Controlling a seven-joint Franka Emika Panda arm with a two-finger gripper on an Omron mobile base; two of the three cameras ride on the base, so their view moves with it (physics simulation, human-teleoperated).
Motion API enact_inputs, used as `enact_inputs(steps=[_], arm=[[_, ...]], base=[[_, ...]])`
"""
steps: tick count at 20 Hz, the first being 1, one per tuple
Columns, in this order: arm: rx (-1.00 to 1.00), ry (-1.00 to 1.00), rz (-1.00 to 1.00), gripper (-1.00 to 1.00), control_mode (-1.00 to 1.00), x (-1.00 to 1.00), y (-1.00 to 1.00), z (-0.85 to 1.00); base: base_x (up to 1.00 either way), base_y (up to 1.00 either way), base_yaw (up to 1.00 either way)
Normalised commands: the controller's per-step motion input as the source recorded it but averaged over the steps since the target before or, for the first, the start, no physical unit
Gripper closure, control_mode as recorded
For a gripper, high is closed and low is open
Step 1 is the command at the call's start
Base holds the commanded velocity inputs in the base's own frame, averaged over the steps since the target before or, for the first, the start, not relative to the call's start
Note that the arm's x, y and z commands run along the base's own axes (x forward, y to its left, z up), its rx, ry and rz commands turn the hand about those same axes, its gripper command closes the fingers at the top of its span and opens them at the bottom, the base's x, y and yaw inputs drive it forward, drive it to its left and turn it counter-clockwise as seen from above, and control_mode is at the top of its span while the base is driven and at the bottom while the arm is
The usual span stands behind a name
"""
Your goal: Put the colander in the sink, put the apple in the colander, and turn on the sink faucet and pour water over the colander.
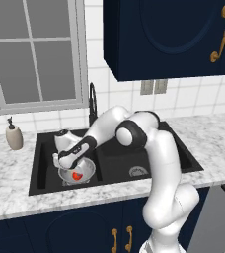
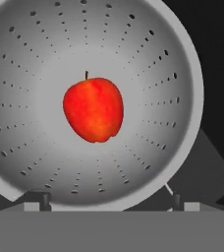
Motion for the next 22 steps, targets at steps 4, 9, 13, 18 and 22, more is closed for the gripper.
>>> enact_inputs(steps=[4,9,13,18,22], arm=[[0.00,-0.02,0.00,-1.00,-1.00,-0.04,0.00,0.68],[0.00,-0.02,0.02,-1.00,-1.00,-0.21,-0.06,0.78],[0.00,0.00,0.04,-1.00,-1.00,-0.40,-0.18,0.73],[0.00,-0.02,0.04,-1.00,-1.00,-0.47,-0.21,0.58],[0.00,-0.02,0.03,-1.00,-1.00,-0.36,-0.21,0.59]], base=[[0.00,0.00,0.00],[0.00,0.00,0.00],[0.00,0.00,0.00],[0.00,0.00,0.00],[0.00,0.00,0.00]])
